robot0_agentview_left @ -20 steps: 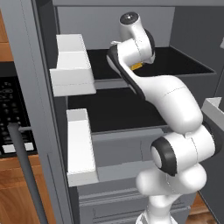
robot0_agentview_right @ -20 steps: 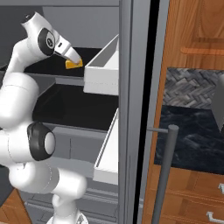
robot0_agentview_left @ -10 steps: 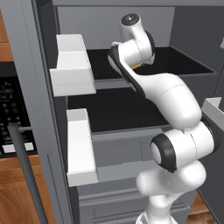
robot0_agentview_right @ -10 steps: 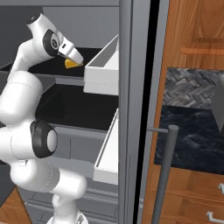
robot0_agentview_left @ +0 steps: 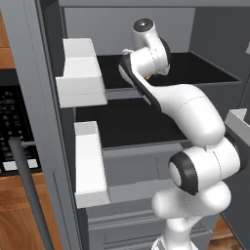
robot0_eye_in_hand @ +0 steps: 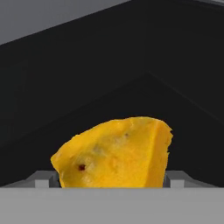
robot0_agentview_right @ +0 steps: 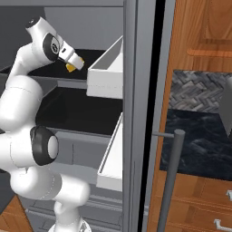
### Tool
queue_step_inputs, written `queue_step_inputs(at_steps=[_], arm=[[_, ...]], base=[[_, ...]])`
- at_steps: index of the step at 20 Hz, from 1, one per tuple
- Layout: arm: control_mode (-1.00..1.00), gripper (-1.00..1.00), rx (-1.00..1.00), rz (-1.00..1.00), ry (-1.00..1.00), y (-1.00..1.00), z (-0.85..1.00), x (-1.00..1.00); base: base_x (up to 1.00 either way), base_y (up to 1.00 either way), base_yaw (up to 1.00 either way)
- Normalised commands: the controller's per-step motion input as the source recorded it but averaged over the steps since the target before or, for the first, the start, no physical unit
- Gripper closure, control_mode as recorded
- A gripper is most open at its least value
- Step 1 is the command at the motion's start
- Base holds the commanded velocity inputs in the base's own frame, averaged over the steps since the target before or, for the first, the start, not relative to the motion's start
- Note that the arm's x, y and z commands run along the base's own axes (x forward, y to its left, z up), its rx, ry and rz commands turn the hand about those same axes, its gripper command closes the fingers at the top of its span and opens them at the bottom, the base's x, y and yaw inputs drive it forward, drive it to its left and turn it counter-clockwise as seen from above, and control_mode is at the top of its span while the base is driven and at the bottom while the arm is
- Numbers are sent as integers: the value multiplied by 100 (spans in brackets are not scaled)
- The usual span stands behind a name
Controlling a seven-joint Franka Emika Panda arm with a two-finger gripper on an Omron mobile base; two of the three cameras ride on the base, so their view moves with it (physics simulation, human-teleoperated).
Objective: Retrieve the sausage and cheese from the fridge and place them on the cutting board on the counter.
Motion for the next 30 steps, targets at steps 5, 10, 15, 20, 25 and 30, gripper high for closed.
queue_step_inputs(at_steps=[5,10,15,20,25,30], arm=[[-100,100,0,0,-1,-11,-8,0],[-100,100,0,1,-7,-17,0,-5],[-100,100,1,4,-11,-1,0,-75],[-100,100,1,10,-10,-4,0,-100],[-100,100,3,20,-4,-37,4,-100],[-100,100,0,31,0,-5,0,-100]], base=[[0,0,0],[0,0,0],[0,0,0],[0,0,0],[0,0,0],[0,0,0]])
